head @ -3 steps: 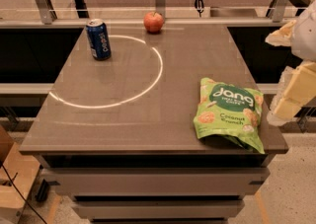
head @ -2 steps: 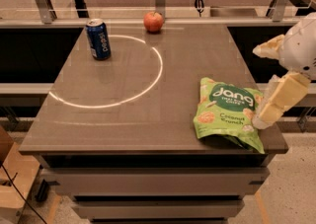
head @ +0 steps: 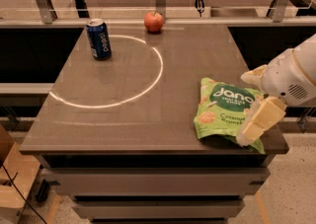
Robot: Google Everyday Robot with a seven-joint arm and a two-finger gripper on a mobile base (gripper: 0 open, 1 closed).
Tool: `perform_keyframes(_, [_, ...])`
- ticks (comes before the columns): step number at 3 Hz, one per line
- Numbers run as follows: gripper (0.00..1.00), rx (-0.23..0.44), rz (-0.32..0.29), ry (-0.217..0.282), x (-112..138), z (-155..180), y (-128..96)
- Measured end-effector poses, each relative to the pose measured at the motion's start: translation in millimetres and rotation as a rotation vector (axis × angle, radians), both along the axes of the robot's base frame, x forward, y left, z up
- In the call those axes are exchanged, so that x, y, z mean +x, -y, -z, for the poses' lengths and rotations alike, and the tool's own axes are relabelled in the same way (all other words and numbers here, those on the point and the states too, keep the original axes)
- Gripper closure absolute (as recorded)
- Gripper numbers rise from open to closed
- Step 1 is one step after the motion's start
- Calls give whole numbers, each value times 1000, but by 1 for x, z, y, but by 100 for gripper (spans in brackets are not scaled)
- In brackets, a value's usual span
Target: Move green rice chip bag near pepsi can
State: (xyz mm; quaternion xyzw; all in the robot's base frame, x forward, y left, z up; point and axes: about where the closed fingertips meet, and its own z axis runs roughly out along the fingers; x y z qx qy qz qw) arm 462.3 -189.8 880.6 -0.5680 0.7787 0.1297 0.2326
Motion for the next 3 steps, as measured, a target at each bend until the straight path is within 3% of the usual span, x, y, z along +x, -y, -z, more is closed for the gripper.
perform_keyframes(1, [0, -6, 12, -46, -7, 22, -3])
perform_keyframes(3, [42, 23, 33, -70, -8, 37, 0])
